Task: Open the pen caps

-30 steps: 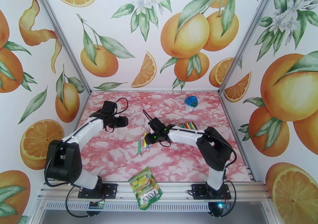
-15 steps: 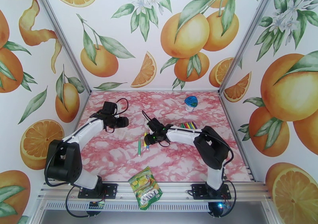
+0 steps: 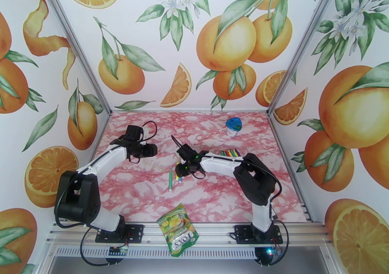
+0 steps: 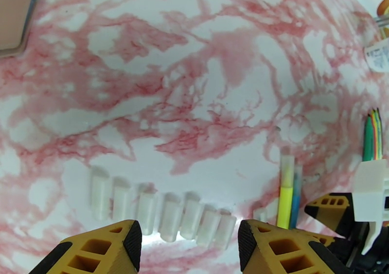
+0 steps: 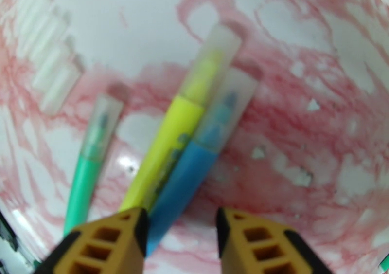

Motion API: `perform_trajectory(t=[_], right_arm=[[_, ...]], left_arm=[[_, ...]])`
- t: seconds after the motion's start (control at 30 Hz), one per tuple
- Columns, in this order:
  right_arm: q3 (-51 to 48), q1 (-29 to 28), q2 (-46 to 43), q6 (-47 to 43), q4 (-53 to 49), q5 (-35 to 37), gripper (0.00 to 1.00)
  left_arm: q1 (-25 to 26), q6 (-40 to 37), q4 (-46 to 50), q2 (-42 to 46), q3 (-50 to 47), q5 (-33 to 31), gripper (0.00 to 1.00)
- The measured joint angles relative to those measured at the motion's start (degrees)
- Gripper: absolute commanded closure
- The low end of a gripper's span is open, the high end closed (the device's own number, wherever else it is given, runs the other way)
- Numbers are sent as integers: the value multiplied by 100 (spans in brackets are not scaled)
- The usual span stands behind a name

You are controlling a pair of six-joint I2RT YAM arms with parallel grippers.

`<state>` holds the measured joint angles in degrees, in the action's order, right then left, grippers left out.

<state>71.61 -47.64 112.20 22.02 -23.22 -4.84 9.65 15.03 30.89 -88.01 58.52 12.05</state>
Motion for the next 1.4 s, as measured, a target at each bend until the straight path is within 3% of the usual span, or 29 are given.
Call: perform_trajectory(t=[0.47,0.8,1.4], right_arm=[[63,-11,46,-22,-448,645,66],[72,-42,42,-157,-647,992,67],[79,-46,17,-243,-732,1091,85]], left_arm=[[-26,0,-4,33,-7,0,43],[-26,0,-9,66,-26,13,43],[-26,153,-144,118,-68,313,43]])
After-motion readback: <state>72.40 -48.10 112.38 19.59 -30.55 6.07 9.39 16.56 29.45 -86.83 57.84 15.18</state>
